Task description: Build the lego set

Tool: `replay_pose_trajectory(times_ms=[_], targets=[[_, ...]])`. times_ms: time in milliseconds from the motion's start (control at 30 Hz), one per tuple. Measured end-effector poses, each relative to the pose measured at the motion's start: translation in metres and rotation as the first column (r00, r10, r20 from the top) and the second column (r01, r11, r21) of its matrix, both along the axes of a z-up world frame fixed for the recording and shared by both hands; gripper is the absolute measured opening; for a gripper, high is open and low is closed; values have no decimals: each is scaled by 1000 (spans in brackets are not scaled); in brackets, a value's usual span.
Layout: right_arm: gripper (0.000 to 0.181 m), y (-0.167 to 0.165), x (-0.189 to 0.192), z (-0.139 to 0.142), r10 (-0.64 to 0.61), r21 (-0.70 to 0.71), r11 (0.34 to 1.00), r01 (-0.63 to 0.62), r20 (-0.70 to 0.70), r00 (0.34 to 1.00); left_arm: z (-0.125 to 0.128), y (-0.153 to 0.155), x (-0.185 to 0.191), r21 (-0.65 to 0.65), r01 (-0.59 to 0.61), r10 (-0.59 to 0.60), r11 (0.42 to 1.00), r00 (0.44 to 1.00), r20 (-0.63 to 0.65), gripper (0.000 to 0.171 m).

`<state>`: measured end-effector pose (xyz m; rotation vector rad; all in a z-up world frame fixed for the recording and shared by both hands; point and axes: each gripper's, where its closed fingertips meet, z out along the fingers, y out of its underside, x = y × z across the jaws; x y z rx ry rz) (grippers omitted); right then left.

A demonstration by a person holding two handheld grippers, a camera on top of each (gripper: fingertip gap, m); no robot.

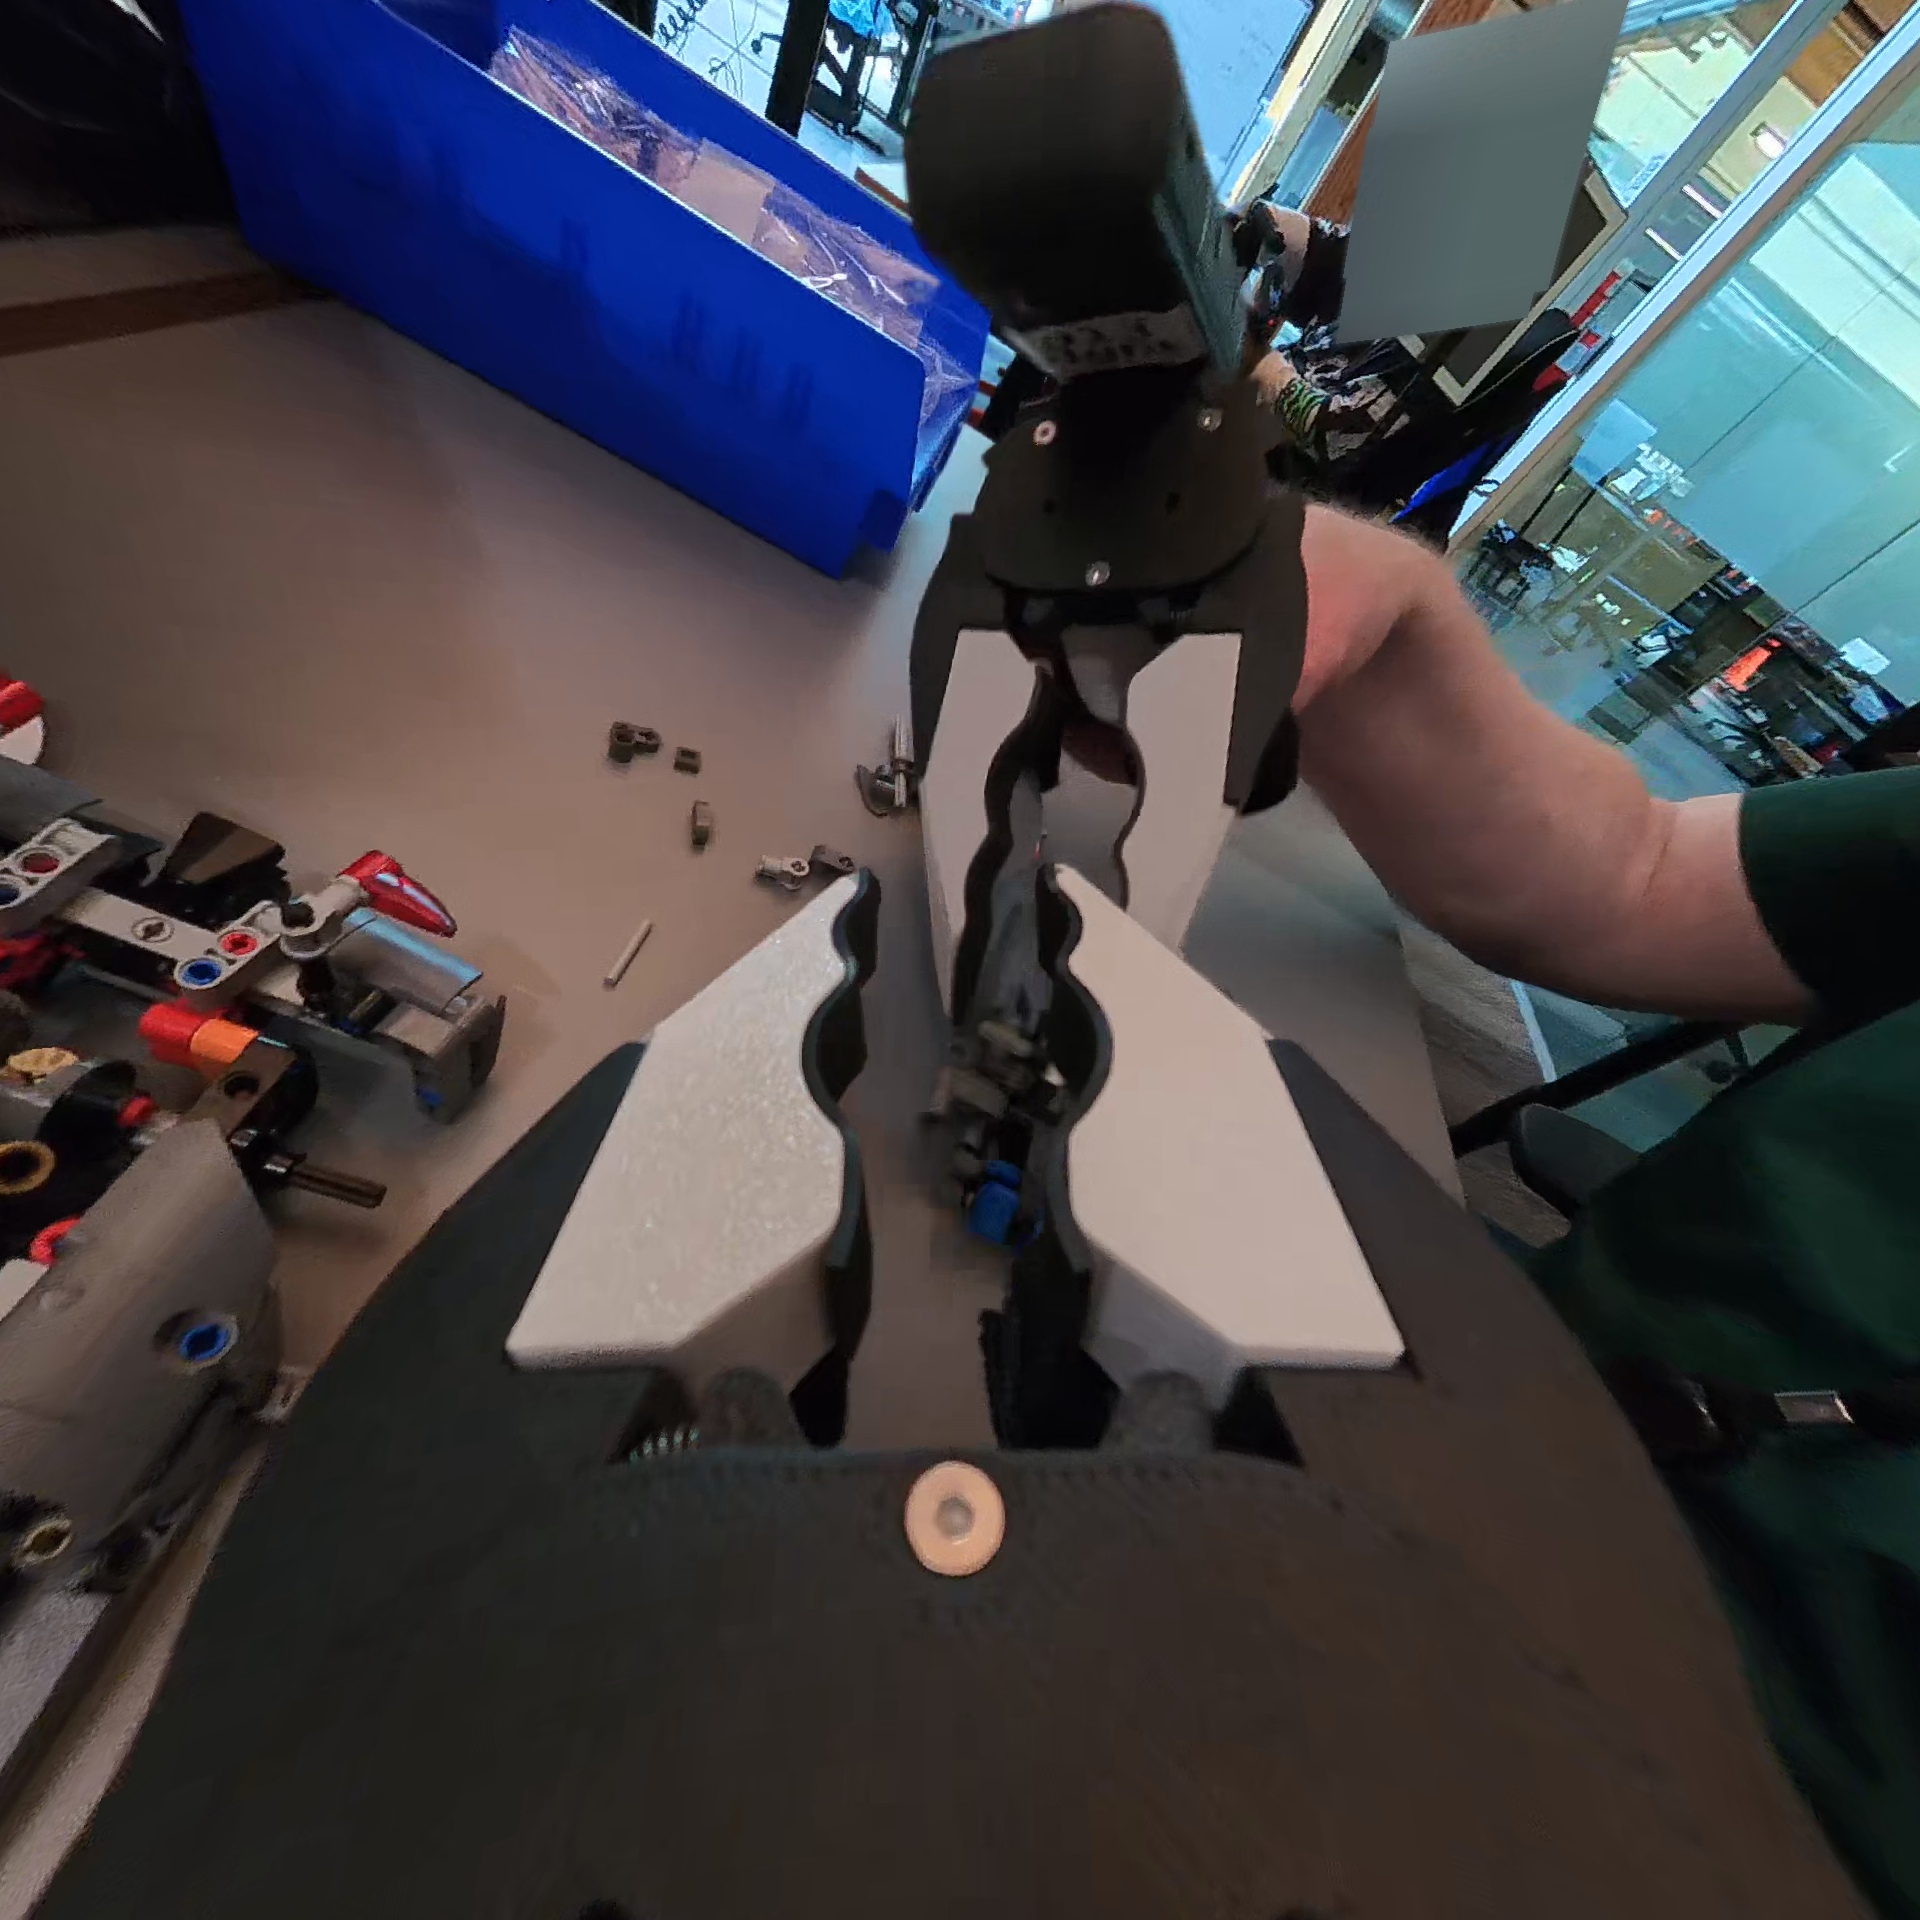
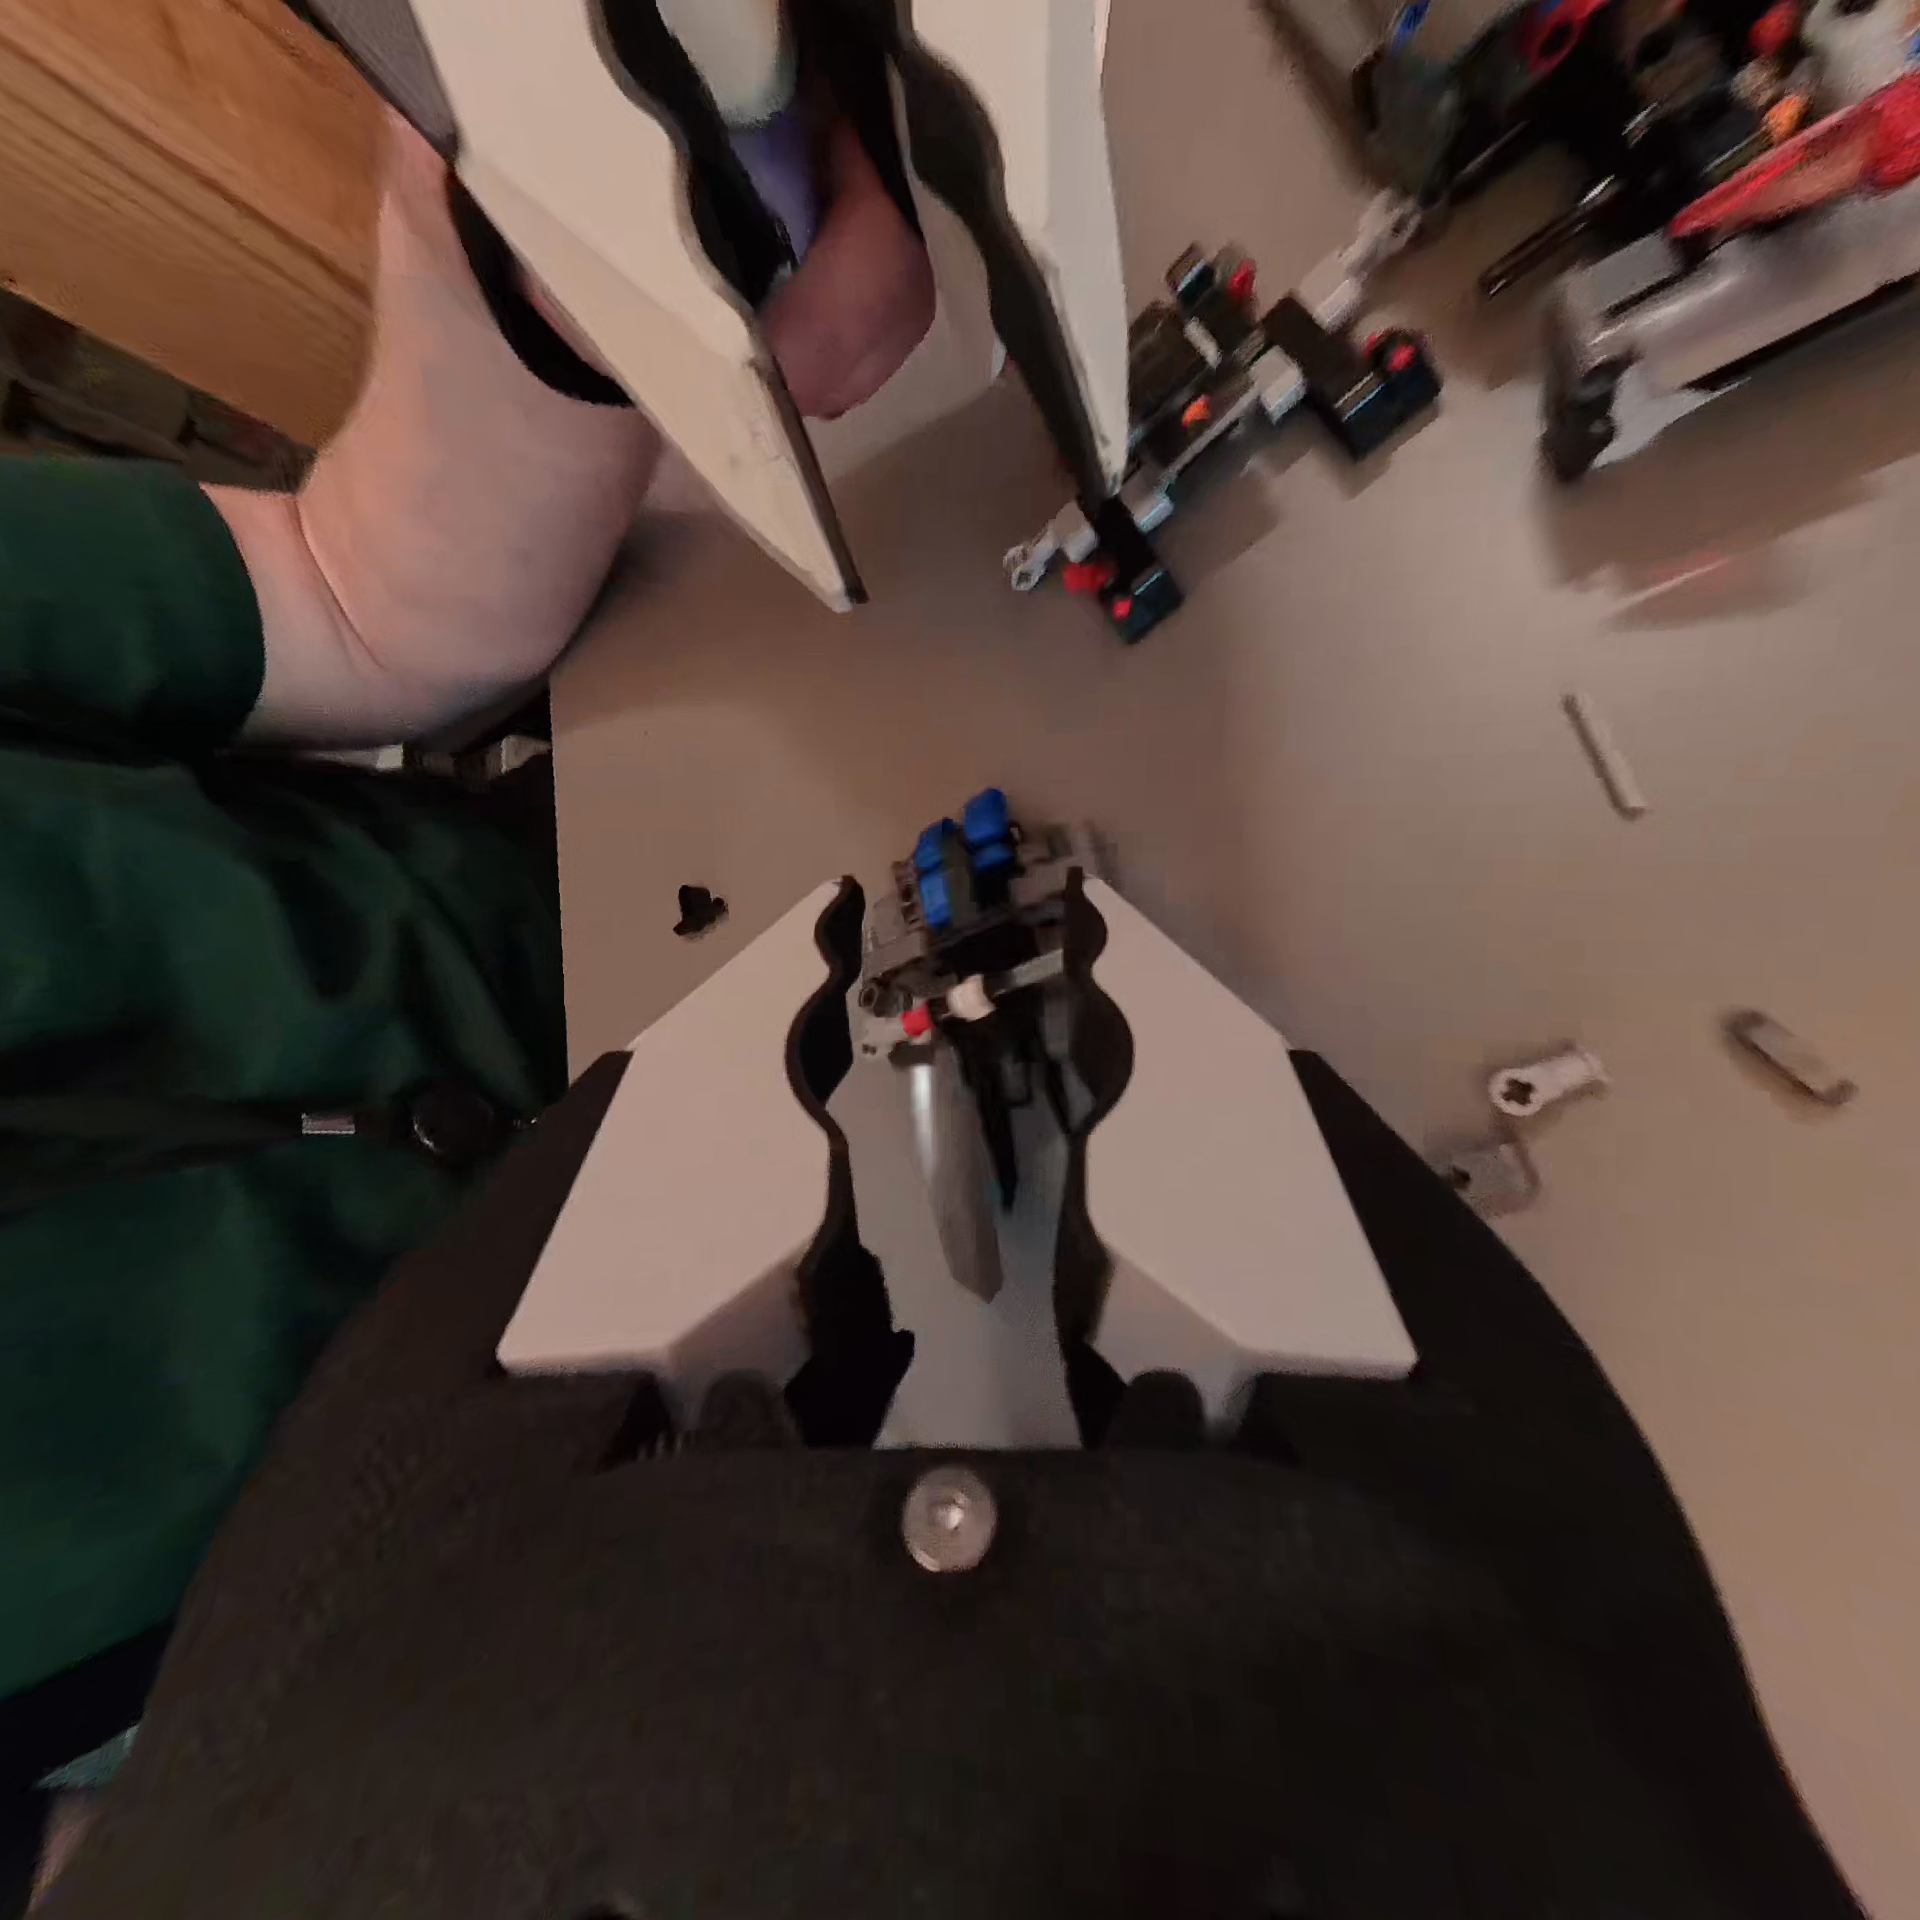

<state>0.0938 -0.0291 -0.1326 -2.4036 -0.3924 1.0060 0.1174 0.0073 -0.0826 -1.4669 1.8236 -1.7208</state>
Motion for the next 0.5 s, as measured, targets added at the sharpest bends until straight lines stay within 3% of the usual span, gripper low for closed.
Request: replay_pose_trajectory(times_ms=[133,267,367,500], targets=[[36,-12,24,26,-112,116,987,114,-19,993,-2,5,-10,73,3,-2,997,1000,-20,29],[38,-48,38,15,-166,95,983,157,93,982,-8,-1,-20,181,37,-22,983,996,-83,31],[28,-74,26,8,-160,68,986,152,127,979,-20,-12,-23,307,65,-29,949,992,-119,33],[27,-94,-9,-10,-113,-3,994,114,99,989,-51,-22,-15,405,103,-30,908,983,-182,29]])
